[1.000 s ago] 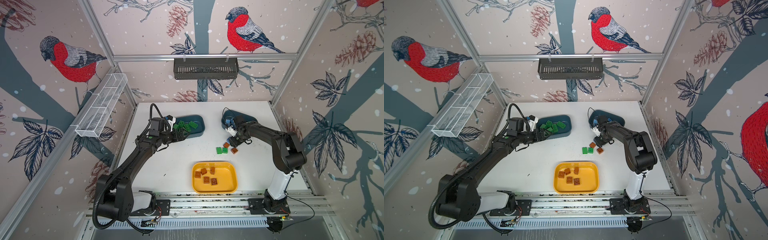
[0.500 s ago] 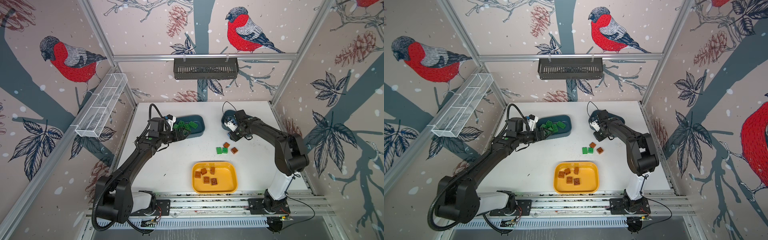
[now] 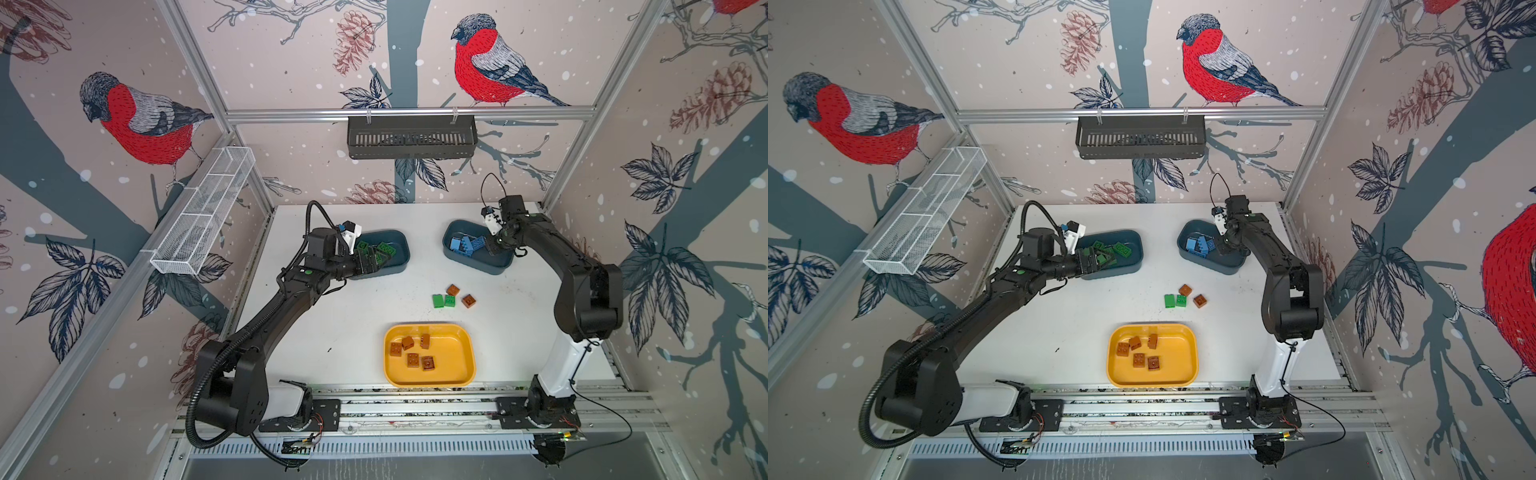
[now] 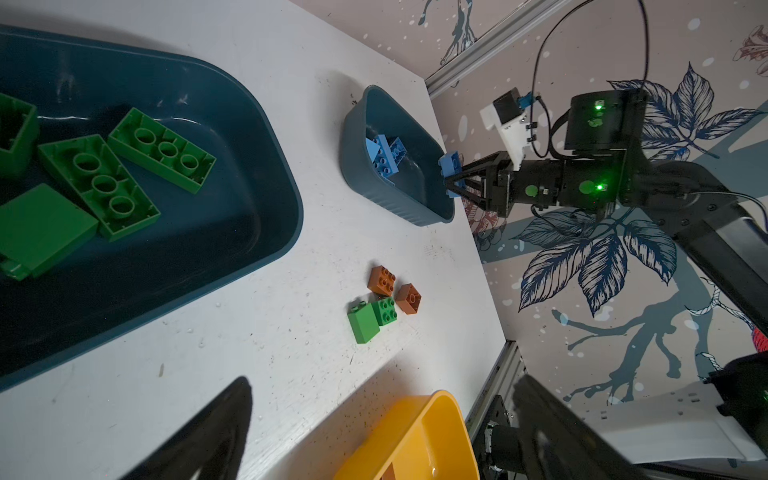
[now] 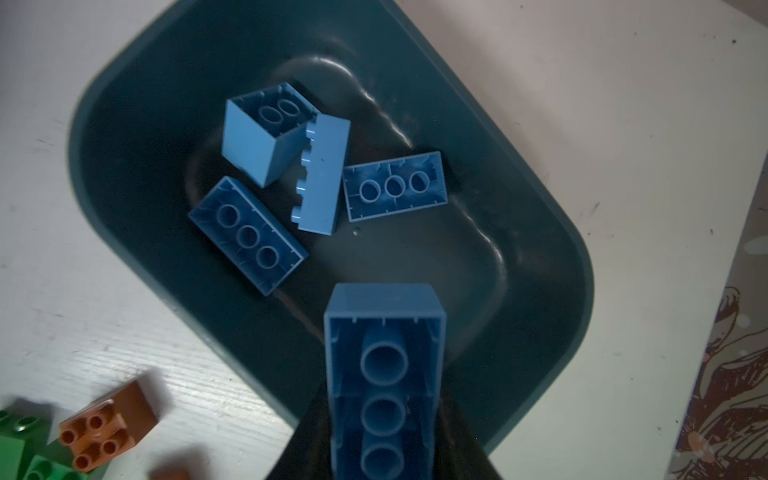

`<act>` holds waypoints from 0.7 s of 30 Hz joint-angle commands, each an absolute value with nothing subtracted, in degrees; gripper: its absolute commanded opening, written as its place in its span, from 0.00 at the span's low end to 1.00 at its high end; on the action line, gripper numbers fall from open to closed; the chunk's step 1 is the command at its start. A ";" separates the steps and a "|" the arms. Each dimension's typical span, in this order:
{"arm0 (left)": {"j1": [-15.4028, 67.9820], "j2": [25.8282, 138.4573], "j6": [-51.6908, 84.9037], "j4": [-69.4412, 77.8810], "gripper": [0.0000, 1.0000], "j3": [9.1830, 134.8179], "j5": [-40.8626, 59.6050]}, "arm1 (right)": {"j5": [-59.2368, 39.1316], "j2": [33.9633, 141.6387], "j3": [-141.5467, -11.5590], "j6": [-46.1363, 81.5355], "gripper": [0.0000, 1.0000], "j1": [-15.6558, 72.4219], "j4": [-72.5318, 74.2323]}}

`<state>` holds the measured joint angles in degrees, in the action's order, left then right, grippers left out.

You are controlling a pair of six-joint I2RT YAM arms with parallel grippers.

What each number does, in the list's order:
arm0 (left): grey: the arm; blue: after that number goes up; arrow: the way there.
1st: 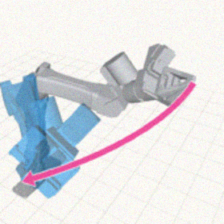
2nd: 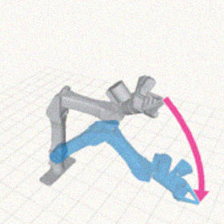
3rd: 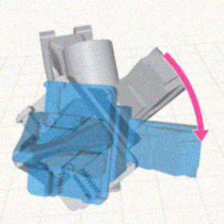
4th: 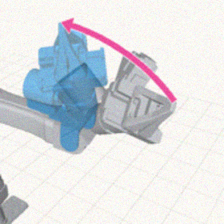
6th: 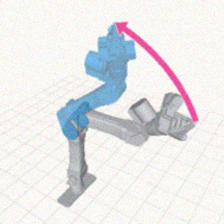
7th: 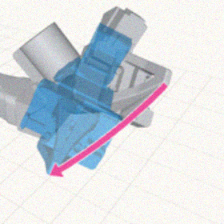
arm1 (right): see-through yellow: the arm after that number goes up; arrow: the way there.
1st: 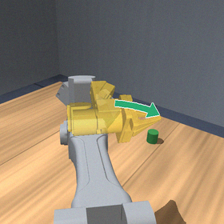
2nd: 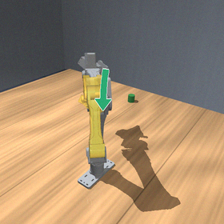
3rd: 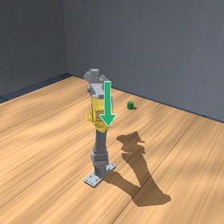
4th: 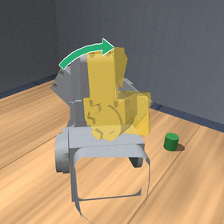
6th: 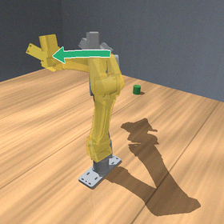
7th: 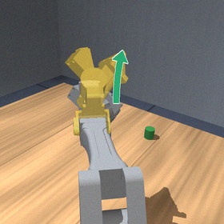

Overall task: Sort the legos into containers by color
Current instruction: 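Carry the blue brick with the right gripper into the blue-brick bin, then return the right gripper to the pile and grasp an orange 2x2 brick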

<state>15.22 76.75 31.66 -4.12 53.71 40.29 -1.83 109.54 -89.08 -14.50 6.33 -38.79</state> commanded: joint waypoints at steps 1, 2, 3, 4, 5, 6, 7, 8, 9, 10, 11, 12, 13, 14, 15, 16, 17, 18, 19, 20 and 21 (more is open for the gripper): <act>15.38 76.99 31.93 -1.60 0.97 54.47 40.37 | 0.08 111.86 -90.34 -16.44 0.34 5.14 -39.11; 15.38 76.99 31.91 -1.67 0.97 54.49 40.28 | 0.18 112.83 -90.67 -16.51 0.35 4.81 -38.58; 15.33 76.99 31.84 -1.67 0.97 54.49 40.25 | 0.26 113.77 -91.00 -16.41 0.36 4.59 -38.13; 15.33 77.10 31.79 -1.86 0.97 54.49 40.21 | 0.20 114.51 -91.34 -16.26 0.38 4.40 -37.78; 15.38 77.17 31.71 -2.08 0.97 54.58 40.10 | -0.04 115.42 -91.85 -16.22 0.40 4.31 -37.47; 15.34 77.28 31.56 -2.20 0.97 54.67 40.16 | -0.32 116.14 -92.45 -15.97 0.43 4.35 -37.35; 15.33 77.33 31.56 -2.35 0.97 54.80 39.99 | -0.83 116.59 -93.01 -15.76 0.46 4.39 -37.43; 15.30 77.34 31.37 -2.62 0.97 54.92 39.86 | -1.68 116.92 -93.41 -15.52 0.50 4.45 -37.44; 15.34 77.43 31.23 -2.79 0.97 55.16 39.76 | -2.83 116.84 -93.63 -15.24 0.54 4.54 -37.31; 15.36 77.46 31.15 -3.01 0.97 55.19 39.72 | -3.68 116.48 -93.47 -14.84 0.58 4.62 -37.10; 15.30 77.50 31.07 -3.24 0.97 55.41 39.56 | -4.63 115.80 -93.16 -14.46 0.62 4.83 -36.89; 15.36 77.46 30.96 -3.47 0.97 55.49 39.48 | -5.67 114.94 -92.55 -13.81 0.65 5.04 -36.58; 15.33 77.49 30.88 -3.71 0.97 55.54 39.36 | -6.55 113.97 -91.91 -13.34 0.65 5.31 -36.48; 15.33 77.39 30.77 -4.00 0.97 55.55 39.25 | -7.93 112.73 -91.32 -12.22 0.65 5.62 -36.56; 15.34 77.27 30.67 -4.41 0.97 55.55 39.18 | -9.78 111.22 -90.30 -10.91 0.66 6.09 -36.49; 15.32 77.18 30.43 -4.65 0.97 55.50 39.07 | -11.20 109.76 -89.14 -9.48 0.66 6.64 -36.14; 15.34 77.02 30.37 -4.87 0.97 55.39 38.92 | -12.49 108.06 -87.83 -7.69 0.67 7.50 -35.80; 15.32 76.92 30.18 -5.16 0.97 55.22 38.78 | -13.07 106.30 -86.23 -6.21 0.68 8.62 -35.80; 15.23 76.90 30.01 -5.54 0.97 55.20 38.66 | -12.82 104.91 -84.93 -4.28 0.70 9.57 -35.77; 15.21 76.90 29.82 -6.01 0.97 55.20 38.59 | -12.70 103.39 -83.70 -2.00 0.70 10.66 -35.75; 15.28 76.91 29.73 -6.15 0.97 55.15 38.50 | -13.06 101.97 -82.27 -0.01 0.72 11.78 -35.85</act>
<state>15.40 77.23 31.03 -5.80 55.00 38.85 -10.20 104.42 -84.53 -7.05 10.07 -35.70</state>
